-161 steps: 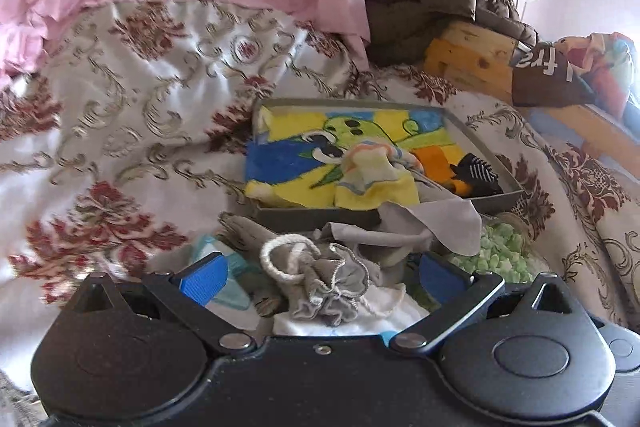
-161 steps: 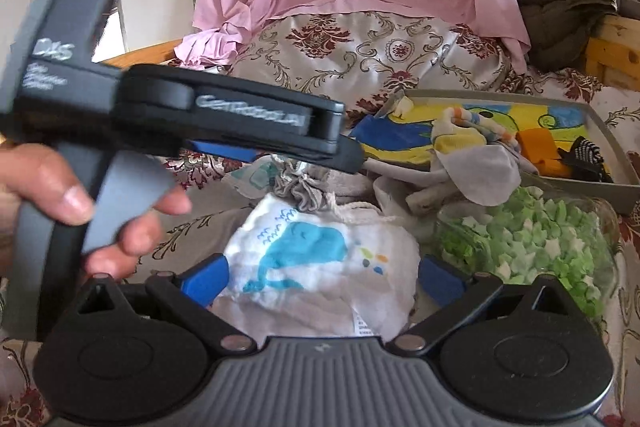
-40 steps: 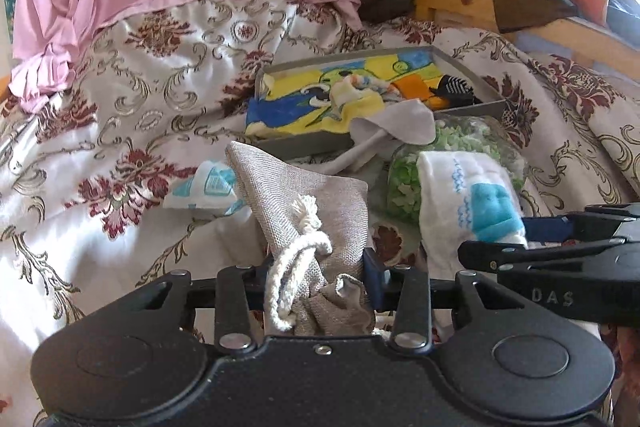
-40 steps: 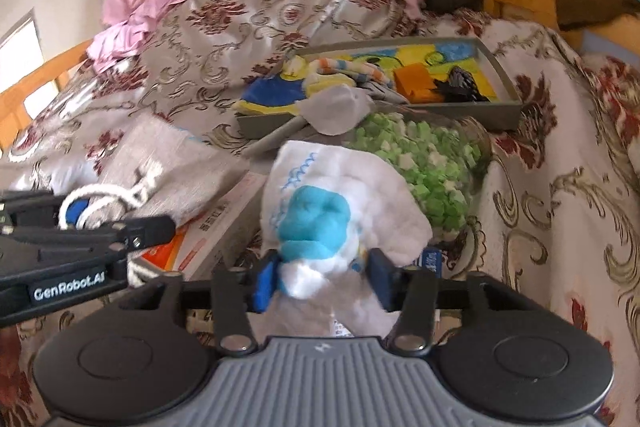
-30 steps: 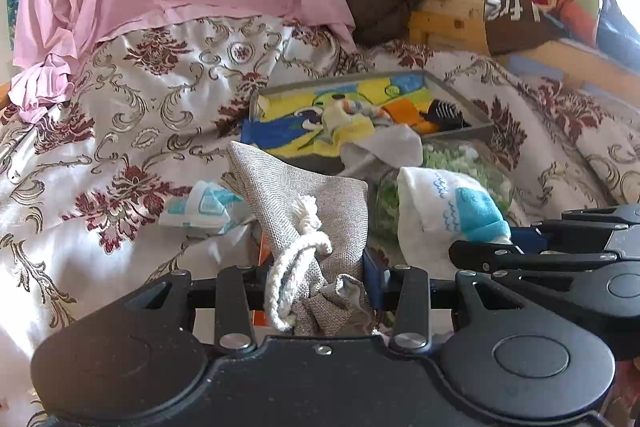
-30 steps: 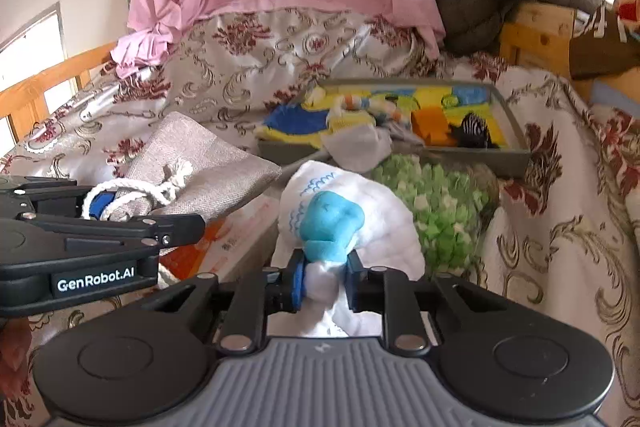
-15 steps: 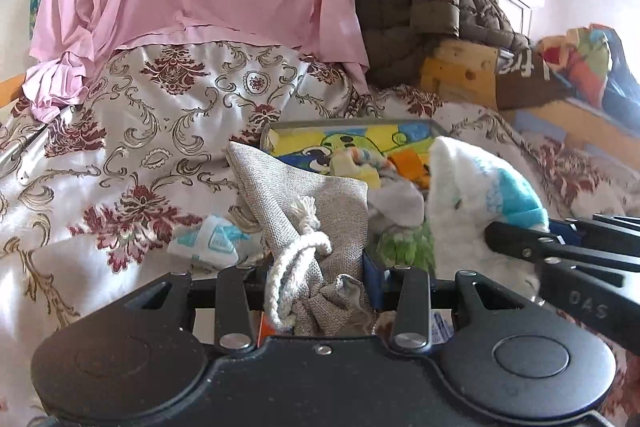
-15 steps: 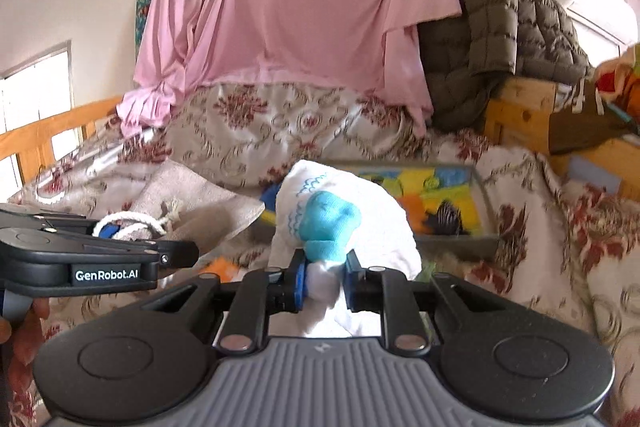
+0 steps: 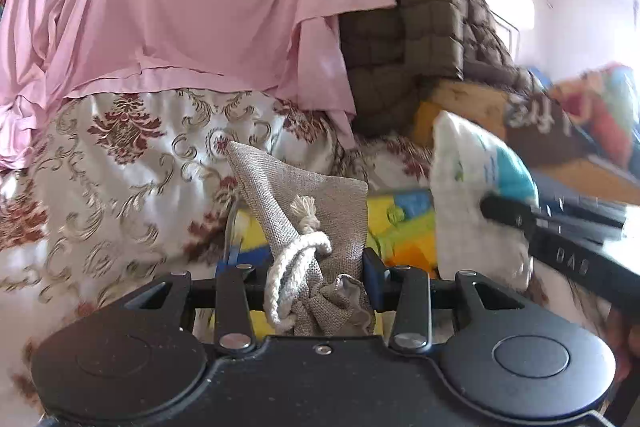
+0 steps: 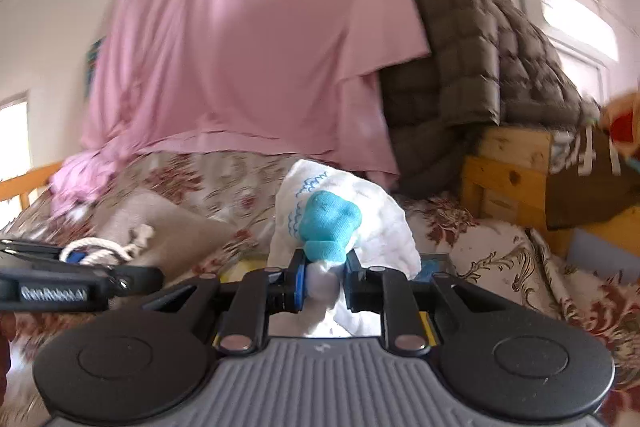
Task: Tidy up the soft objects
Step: 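Carry the pouch and whale-print cloth over the tray and lower them, then open the left tool to drop the pouch while the right tool releases the cloth, then move both open tools back over the remaining items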
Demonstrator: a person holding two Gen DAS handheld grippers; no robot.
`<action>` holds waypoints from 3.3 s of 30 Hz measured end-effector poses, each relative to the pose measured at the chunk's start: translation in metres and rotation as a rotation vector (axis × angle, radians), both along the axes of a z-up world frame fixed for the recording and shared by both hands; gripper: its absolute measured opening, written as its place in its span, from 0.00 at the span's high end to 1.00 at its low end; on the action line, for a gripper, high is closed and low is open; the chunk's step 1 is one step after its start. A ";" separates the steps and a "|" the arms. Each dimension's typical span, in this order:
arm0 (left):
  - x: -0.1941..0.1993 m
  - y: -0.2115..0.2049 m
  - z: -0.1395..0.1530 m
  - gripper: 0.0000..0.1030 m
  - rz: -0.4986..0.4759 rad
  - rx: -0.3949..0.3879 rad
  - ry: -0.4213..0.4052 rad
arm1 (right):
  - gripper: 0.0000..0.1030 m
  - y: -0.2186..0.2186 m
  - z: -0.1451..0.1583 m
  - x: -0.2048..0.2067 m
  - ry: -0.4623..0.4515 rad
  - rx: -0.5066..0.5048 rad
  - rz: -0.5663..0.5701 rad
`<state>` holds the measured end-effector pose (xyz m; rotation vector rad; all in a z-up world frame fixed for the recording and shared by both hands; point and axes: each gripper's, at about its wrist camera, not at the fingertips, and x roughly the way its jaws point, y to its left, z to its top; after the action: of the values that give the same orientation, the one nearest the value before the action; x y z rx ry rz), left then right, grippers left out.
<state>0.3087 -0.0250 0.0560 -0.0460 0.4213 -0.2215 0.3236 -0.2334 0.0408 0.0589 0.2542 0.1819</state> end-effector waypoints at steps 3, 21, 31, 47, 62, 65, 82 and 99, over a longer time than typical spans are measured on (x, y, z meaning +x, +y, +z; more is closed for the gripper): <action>0.039 -0.001 0.001 0.58 0.024 -0.029 -0.018 | 0.80 -0.010 -0.010 0.027 0.016 0.027 -0.030; 0.146 -0.022 -0.072 0.58 0.052 -0.094 0.243 | 0.79 -0.014 -0.056 0.085 0.223 0.042 -0.046; 0.142 -0.023 -0.074 0.55 0.061 -0.073 0.313 | 0.70 -0.014 -0.056 0.086 0.271 0.032 -0.037; 0.101 -0.023 -0.045 0.24 0.106 -0.035 0.230 | 0.37 -0.030 -0.025 0.055 0.205 0.050 -0.060; 0.004 -0.021 0.018 0.07 0.123 -0.121 0.019 | 0.05 -0.045 0.028 -0.032 0.066 0.095 -0.098; -0.018 -0.021 0.023 0.06 0.132 -0.128 -0.005 | 0.02 -0.044 0.033 -0.050 0.049 0.095 -0.097; -0.136 0.001 0.028 0.01 0.180 -0.140 -0.077 | 0.00 -0.034 0.038 -0.163 0.002 0.095 -0.071; -0.219 0.020 -0.008 0.01 0.208 -0.115 -0.010 | 0.00 -0.014 0.011 -0.233 0.083 0.019 -0.038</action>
<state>0.0900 -0.0046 0.0475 -0.2010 0.3909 -0.0403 0.0903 -0.2473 0.0514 0.0905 0.3336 0.1448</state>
